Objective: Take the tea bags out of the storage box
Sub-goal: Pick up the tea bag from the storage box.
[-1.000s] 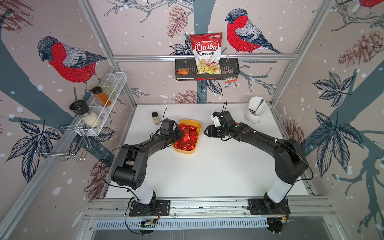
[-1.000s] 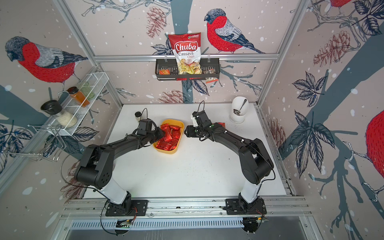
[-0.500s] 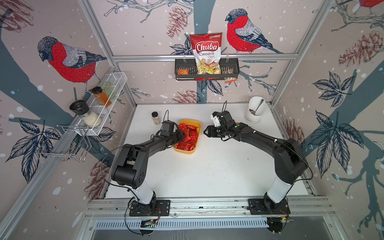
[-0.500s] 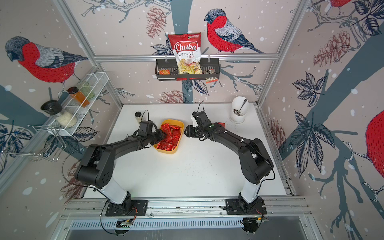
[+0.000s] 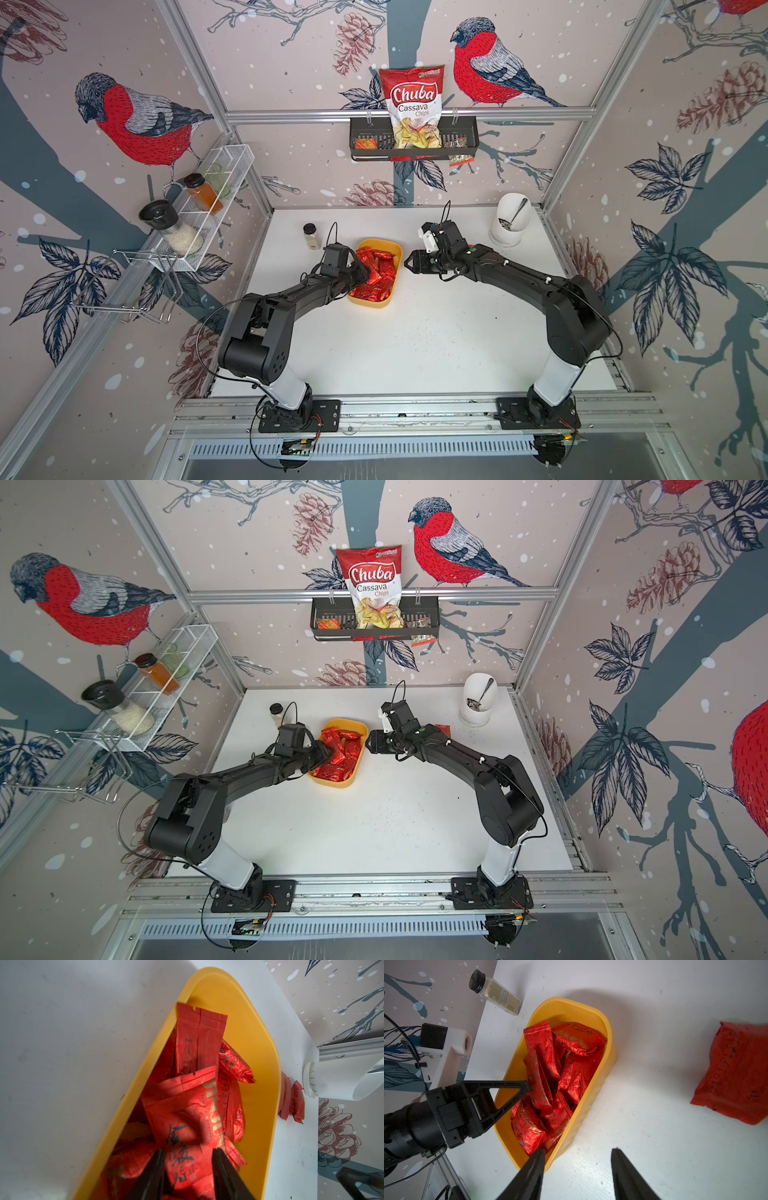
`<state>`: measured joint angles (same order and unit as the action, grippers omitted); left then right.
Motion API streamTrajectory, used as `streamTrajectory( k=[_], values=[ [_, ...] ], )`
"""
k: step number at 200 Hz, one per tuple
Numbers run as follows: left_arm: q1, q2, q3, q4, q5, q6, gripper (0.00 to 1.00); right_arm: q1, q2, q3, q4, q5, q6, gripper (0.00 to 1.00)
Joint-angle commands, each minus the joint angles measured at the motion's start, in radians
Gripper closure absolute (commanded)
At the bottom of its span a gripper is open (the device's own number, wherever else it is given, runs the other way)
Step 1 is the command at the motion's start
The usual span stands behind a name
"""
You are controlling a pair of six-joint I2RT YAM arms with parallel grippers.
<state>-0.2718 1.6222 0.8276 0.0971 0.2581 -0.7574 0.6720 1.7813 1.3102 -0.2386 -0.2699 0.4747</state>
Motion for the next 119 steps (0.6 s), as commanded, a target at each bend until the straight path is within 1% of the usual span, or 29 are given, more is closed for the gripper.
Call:
streamTrajectory(
  k=[1, 19, 43, 59, 83, 103, 119],
  values=[
    [-0.001, 0.017, 0.005, 0.026, 0.0, 0.005, 0.64, 0.007, 0.007, 0.015, 0.016, -0.005, 0.005, 0.44],
    [-0.001, 0.022, 0.002, 0.035, 0.004, 0.002, 0.64, 0.007, 0.006, 0.015, 0.012, -0.004, 0.002, 0.44],
    [-0.001, 0.018, -0.002, 0.034, 0.0, 0.007, 0.57, 0.007, 0.007, 0.014, 0.014, -0.005, 0.003, 0.43],
    [-0.001, 0.015, -0.005, 0.035, -0.003, 0.007, 0.55, 0.007, 0.018, 0.023, 0.014, -0.009, 0.005, 0.43],
    [0.0, 0.019, -0.004, 0.04, -0.005, 0.009, 0.55, 0.02, 0.043, 0.048, 0.016, -0.026, 0.008, 0.43],
    [0.0, 0.023, 0.0, 0.04, -0.01, 0.011, 0.66, 0.04, 0.078, 0.091, 0.008, -0.032, 0.004, 0.43],
    [0.0, 0.022, 0.001, 0.043, -0.012, 0.01, 0.81, 0.053, 0.11, 0.125, -0.001, -0.033, 0.007, 0.43]
  ],
)
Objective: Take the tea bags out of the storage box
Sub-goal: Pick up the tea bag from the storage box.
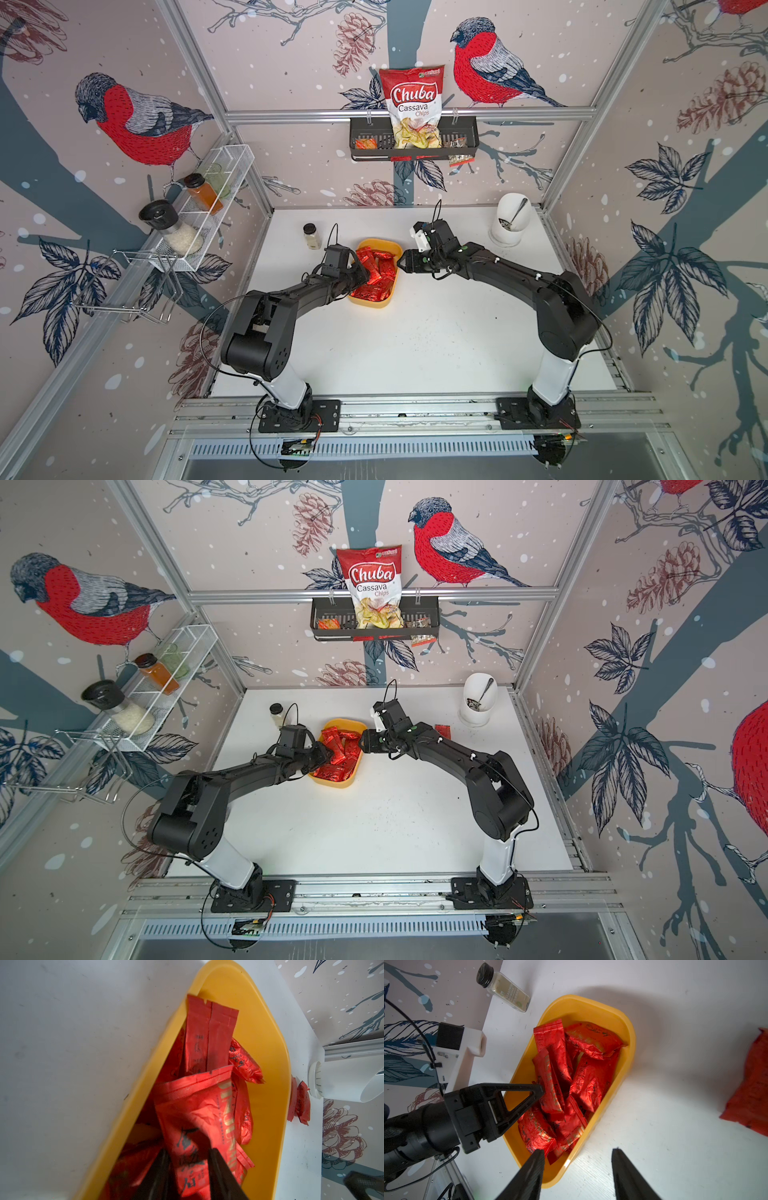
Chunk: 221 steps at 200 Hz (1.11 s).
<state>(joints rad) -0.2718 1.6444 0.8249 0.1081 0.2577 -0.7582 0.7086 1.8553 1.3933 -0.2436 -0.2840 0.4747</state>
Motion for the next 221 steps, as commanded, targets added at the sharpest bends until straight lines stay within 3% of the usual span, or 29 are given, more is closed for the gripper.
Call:
streamTrajectory(
  k=[1, 24, 105, 155, 182, 221],
  values=[
    [0.0, 0.0, 0.003, 0.033, -0.012, 0.01, 0.82, 0.018, 0.036, 0.045, 0.003, -0.02, 0.007, 0.43],
    [0.004, -0.002, 0.006, 0.042, -0.009, 0.015, 1.0, 0.028, 0.066, 0.078, -0.004, -0.026, 0.01, 0.43],
    [0.031, -0.024, 0.063, 0.031, 0.063, 0.055, 1.0, 0.019, 0.061, 0.088, -0.021, -0.011, 0.002, 0.43],
    [0.024, -0.055, 0.167, -0.095, 0.137, 0.121, 1.0, -0.052, -0.052, 0.038, -0.019, -0.014, 0.003, 0.43],
    [-0.043, -0.057, 0.23, -0.146, 0.142, 0.13, 1.0, -0.115, -0.172, -0.031, -0.026, -0.002, -0.005, 0.43],
    [-0.217, 0.014, 0.287, -0.119, 0.133, 0.064, 1.0, -0.243, -0.41, -0.173, -0.053, 0.013, -0.013, 0.42]
  ],
)
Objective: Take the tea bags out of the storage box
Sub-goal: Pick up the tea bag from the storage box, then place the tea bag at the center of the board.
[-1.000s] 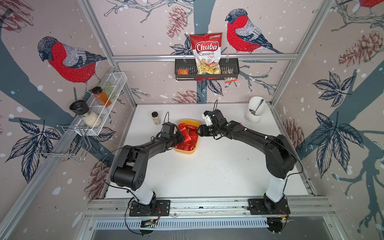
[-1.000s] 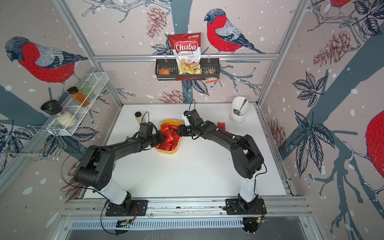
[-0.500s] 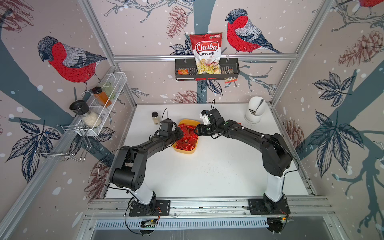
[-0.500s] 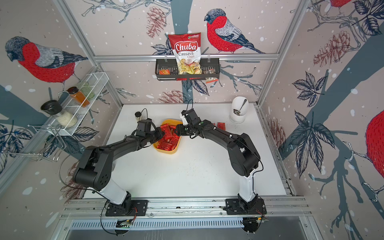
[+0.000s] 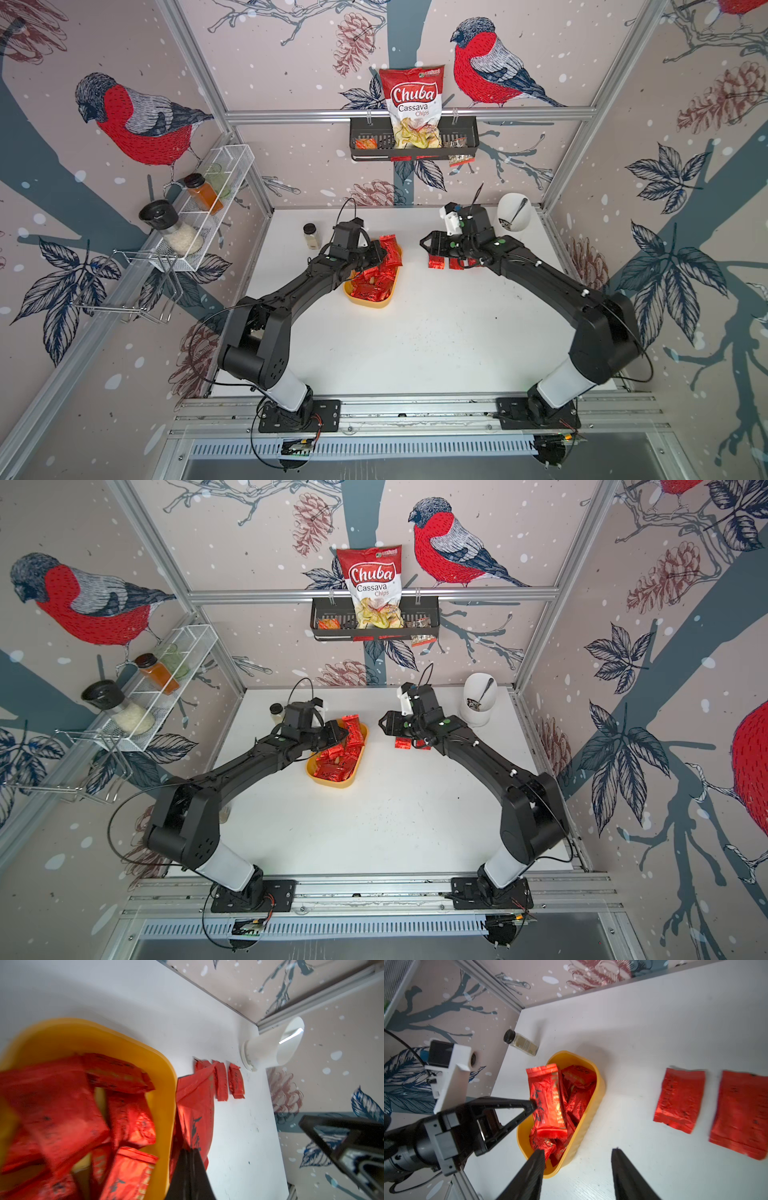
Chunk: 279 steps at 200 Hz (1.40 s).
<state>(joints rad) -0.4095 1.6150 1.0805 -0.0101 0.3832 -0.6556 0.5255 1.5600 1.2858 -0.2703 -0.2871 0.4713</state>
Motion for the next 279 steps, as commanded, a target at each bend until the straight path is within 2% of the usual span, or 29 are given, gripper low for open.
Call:
streamTrajectory(
  k=[1, 45, 85, 125, 161, 209, 224, 232, 260, 279],
  values=[
    [-0.086, 0.045, 0.034, 0.003, 0.008, -0.041, 1.0, -0.062, -0.121, -0.069, -0.027, 0.016, -0.01, 0.42],
    [-0.27, 0.276, 0.211, 0.016, -0.012, -0.086, 1.0, -0.199, -0.42, -0.247, -0.055, 0.014, -0.003, 0.38],
    [-0.383, 0.51, 0.453, 0.005, -0.012, -0.131, 1.0, -0.256, -0.554, -0.312, -0.122, 0.013, -0.01, 0.37],
    [-0.443, 0.672, 0.613, 0.011, -0.009, -0.186, 1.0, -0.288, -0.594, -0.34, -0.133, -0.01, -0.012, 0.36],
    [-0.463, 0.745, 0.624, 0.1, 0.02, -0.27, 1.0, -0.294, -0.594, -0.36, -0.114, -0.029, -0.002, 0.37],
    [-0.471, 0.765, 0.651, 0.108, 0.019, -0.282, 1.0, -0.295, -0.591, -0.387, -0.1, -0.03, 0.0, 0.37],
    [-0.471, 0.763, 0.656, 0.105, 0.023, -0.28, 0.77, -0.295, -0.589, -0.395, -0.092, -0.029, 0.005, 0.36],
    [-0.471, 0.759, 0.655, 0.102, 0.023, -0.278, 0.68, -0.295, -0.586, -0.4, -0.087, -0.029, 0.007, 0.36],
    [-0.471, 0.711, 0.624, 0.086, 0.002, -0.257, 0.59, -0.294, -0.562, -0.393, -0.073, -0.038, 0.016, 0.35],
    [-0.469, 0.663, 0.593, 0.064, -0.022, -0.231, 0.58, -0.292, -0.542, -0.378, -0.057, -0.049, 0.028, 0.34]
  ],
)
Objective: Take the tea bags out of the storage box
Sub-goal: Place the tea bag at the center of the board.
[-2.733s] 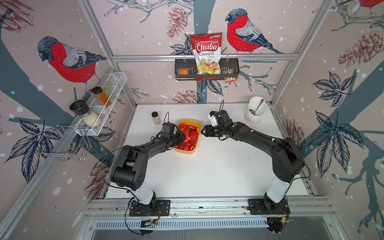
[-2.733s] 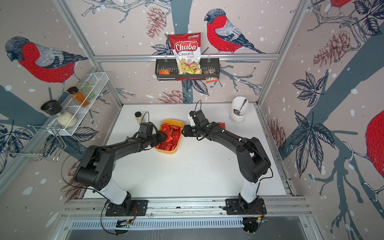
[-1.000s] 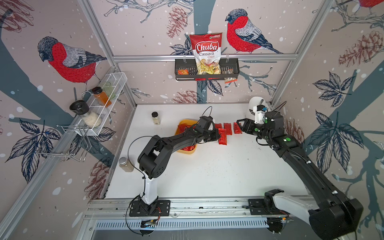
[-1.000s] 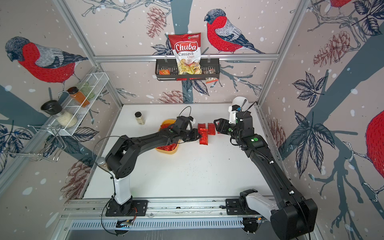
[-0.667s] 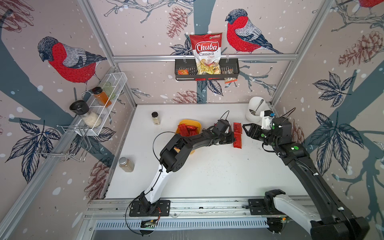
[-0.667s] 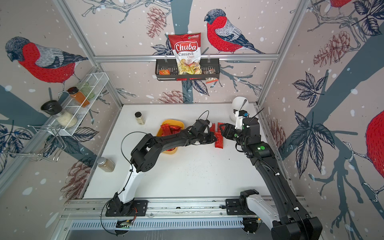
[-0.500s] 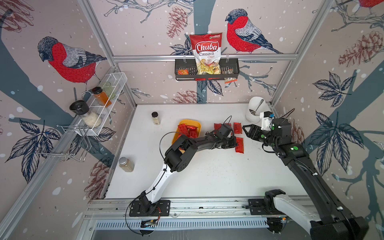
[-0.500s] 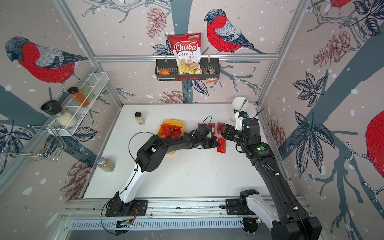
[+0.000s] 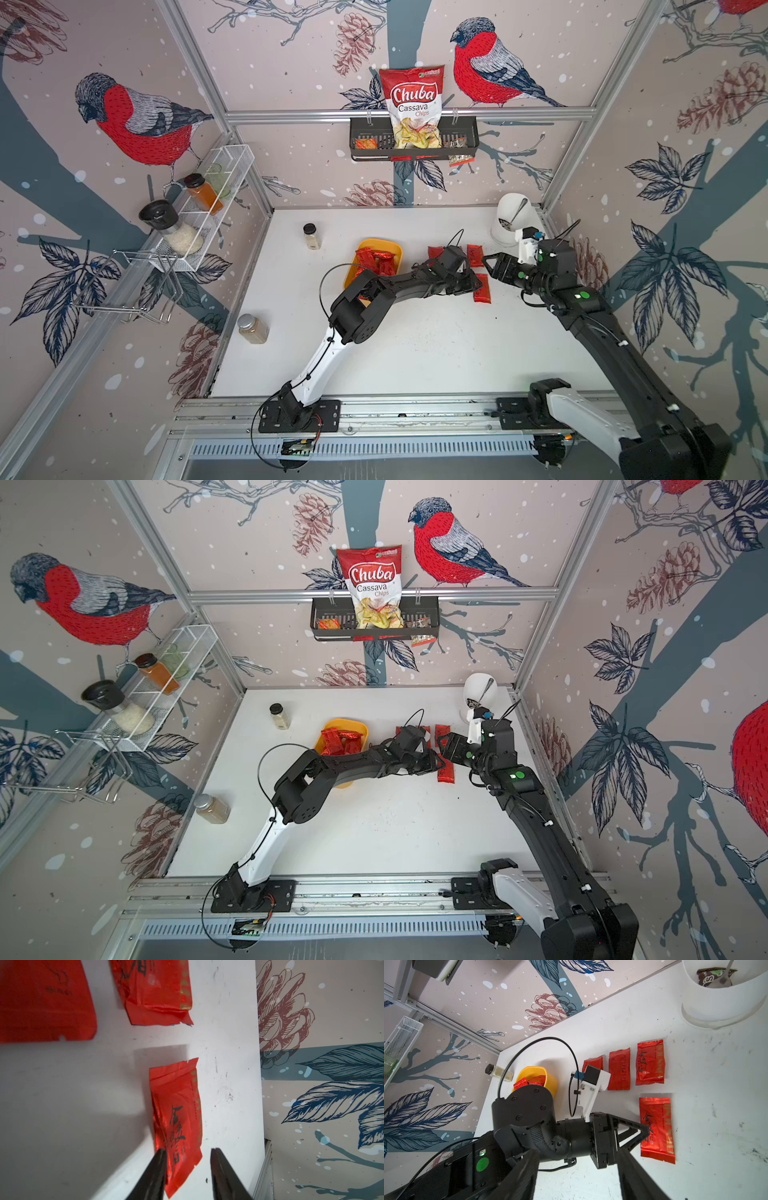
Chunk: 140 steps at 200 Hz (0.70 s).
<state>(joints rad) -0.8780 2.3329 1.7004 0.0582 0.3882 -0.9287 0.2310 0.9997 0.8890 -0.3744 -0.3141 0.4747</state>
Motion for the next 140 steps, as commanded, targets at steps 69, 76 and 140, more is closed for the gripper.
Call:
streamTrajectory(
  k=[69, 76, 140],
  values=[
    [0.064, -0.42, -0.349, -0.069, -0.169, 0.138, 0.59, 0.084, 0.158, 0.106, 0.129, -0.015, 0.064, 0.35],
    [0.083, -0.464, -0.393, -0.072, -0.177, 0.14, 0.59, 0.098, 0.178, 0.115, 0.141, -0.013, 0.069, 0.36],
    [0.327, -0.848, -0.757, -0.115, -0.223, 0.164, 0.59, 0.254, 0.458, 0.275, 0.189, -0.021, 0.049, 0.37]
  ],
)
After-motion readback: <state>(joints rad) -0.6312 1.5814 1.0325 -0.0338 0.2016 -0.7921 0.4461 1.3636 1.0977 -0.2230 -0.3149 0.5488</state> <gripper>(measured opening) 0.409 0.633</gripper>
